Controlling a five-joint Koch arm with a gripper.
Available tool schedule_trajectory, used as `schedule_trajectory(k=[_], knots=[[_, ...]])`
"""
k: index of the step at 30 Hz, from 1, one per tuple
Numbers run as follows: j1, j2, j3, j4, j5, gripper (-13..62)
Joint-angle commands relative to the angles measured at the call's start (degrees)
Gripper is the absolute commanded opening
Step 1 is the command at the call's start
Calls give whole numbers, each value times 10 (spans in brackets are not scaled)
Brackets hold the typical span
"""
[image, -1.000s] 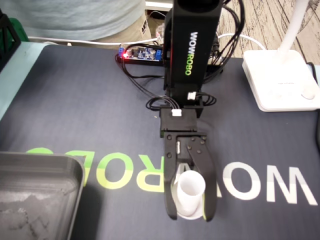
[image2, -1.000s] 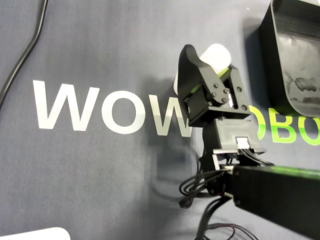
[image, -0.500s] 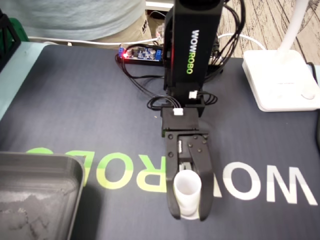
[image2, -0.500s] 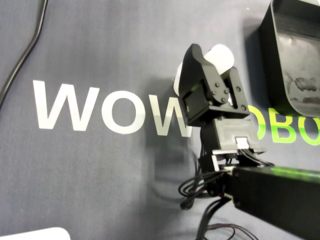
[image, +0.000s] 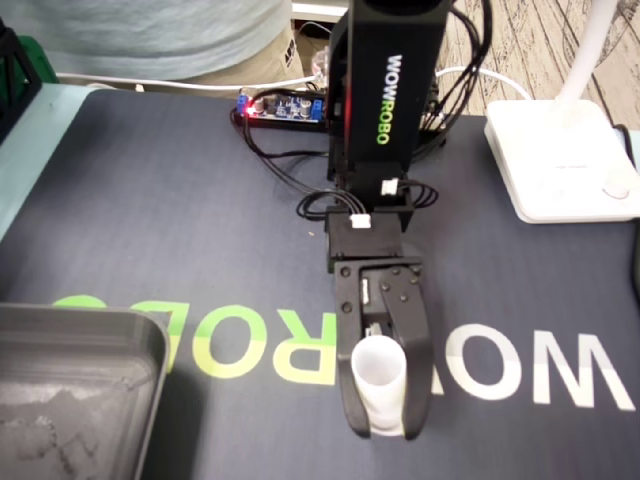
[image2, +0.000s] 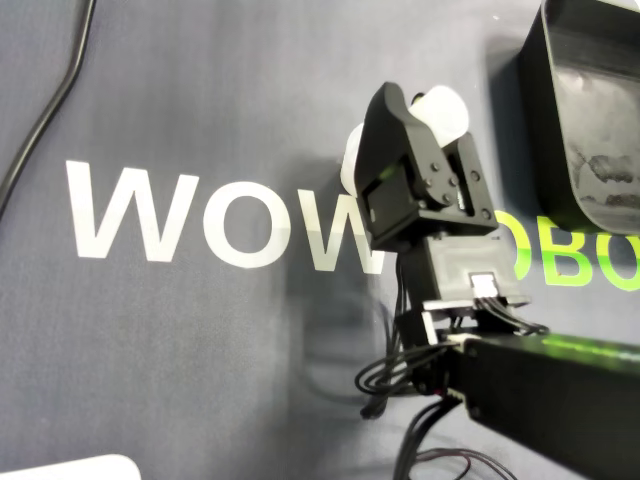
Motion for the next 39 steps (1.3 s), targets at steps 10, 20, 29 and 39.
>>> schedule_trajectory(k=[10, 20, 29, 39], knots=[[1, 147, -42, 112, 27, 29], [93, 214, -192, 305, 166, 29], [200, 198, -318, 416, 421, 29], [316, 118, -439, 465, 649, 29]])
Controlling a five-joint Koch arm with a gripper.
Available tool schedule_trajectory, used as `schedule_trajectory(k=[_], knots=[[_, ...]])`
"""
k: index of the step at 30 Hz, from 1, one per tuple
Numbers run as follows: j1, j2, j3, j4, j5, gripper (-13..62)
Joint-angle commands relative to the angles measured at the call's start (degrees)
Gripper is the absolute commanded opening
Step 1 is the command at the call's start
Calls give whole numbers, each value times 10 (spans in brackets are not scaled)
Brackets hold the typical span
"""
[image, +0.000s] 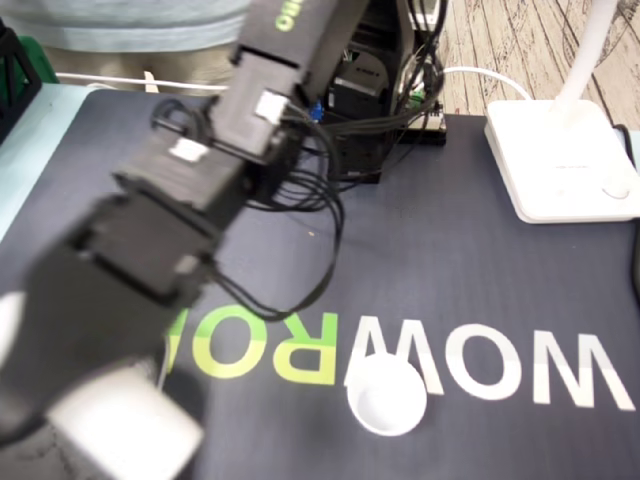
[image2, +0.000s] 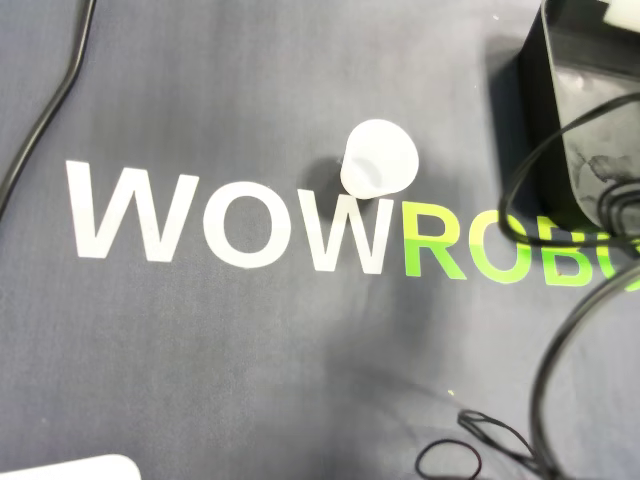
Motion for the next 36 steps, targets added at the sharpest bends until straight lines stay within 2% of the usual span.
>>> schedule_trajectory(k=[1, 13, 20, 36], knots=[[19, -9, -55, -5, 72, 28], [100, -176, -236, 0, 411, 28], [120, -222, -251, -4, 584, 28], [147, -323, -275, -94, 824, 28]])
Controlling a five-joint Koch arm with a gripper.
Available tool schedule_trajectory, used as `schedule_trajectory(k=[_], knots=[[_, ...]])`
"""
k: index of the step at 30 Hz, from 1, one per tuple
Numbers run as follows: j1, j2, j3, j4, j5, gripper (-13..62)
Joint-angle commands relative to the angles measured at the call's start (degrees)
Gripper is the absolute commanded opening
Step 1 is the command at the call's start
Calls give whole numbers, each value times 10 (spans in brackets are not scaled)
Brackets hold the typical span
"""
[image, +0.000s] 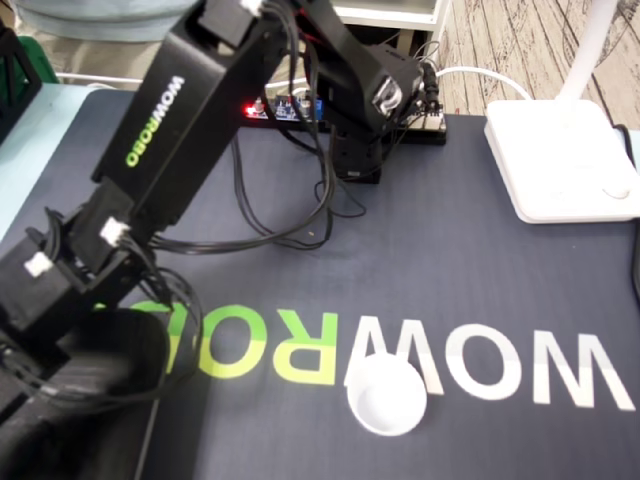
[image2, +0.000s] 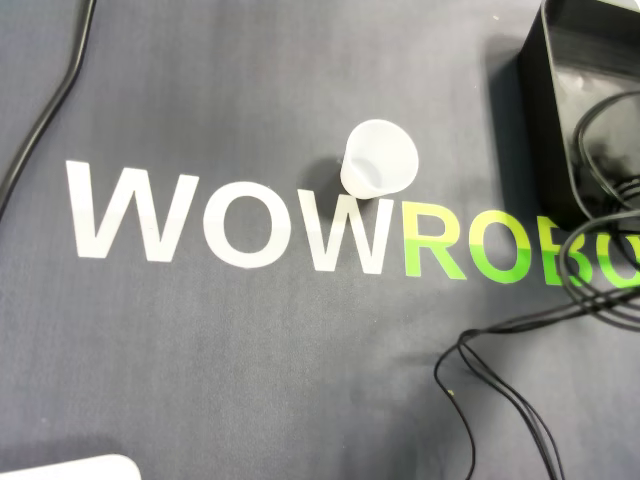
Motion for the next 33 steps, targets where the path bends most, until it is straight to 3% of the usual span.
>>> schedule_trajectory(k=[1, 8, 15, 24, 33], knots=[[4, 9, -51, -63, 16, 28], [-10, 30, -28, -58, -17, 27], [-43, 130, -19, -5, -178, 27], [-90, 286, 103, 12, -633, 29], [-182, 474, 359, 12, -947, 29]])
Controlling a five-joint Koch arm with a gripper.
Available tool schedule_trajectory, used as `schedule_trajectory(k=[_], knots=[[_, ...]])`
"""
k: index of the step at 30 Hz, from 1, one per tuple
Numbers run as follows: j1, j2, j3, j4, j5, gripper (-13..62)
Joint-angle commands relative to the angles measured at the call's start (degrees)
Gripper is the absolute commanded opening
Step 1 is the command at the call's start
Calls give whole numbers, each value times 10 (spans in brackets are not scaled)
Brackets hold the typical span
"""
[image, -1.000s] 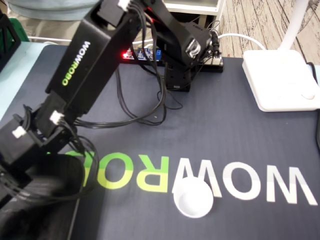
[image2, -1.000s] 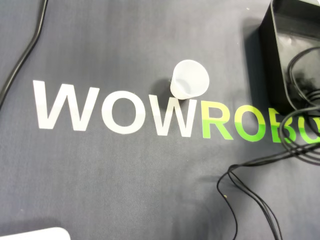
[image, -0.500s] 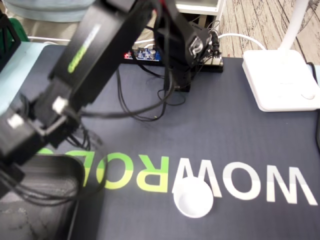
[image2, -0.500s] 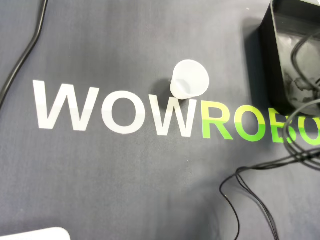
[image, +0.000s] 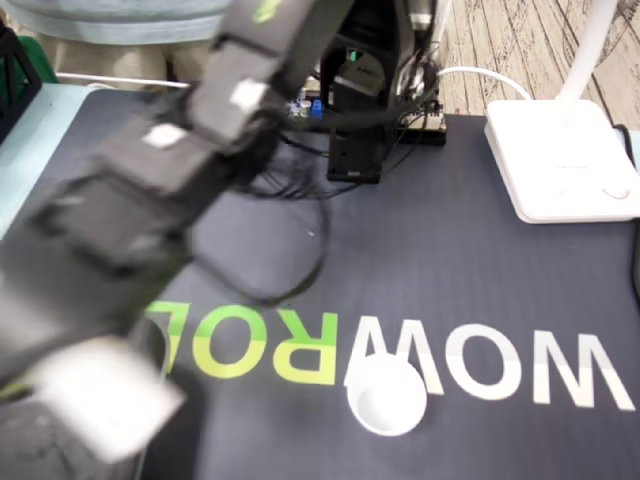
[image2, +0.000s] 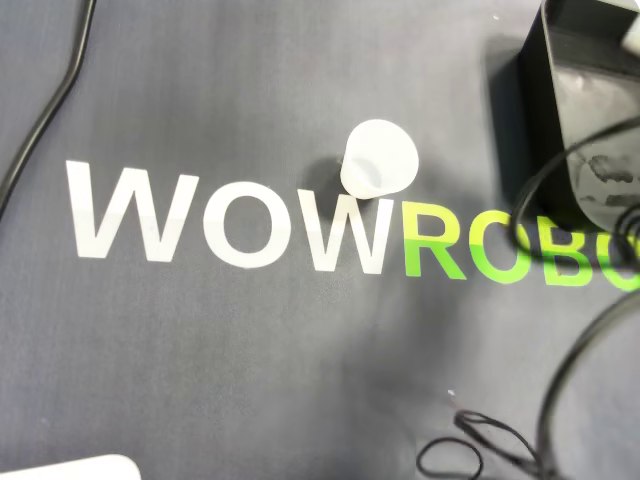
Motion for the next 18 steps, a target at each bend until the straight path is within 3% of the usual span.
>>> schedule_trajectory(k=[1, 10, 18], knots=[[-43, 68, 18, -16, -87, 29], [-241, 142, 128, -25, -367, 29], [-296, 133, 131, -30, -605, 29]])
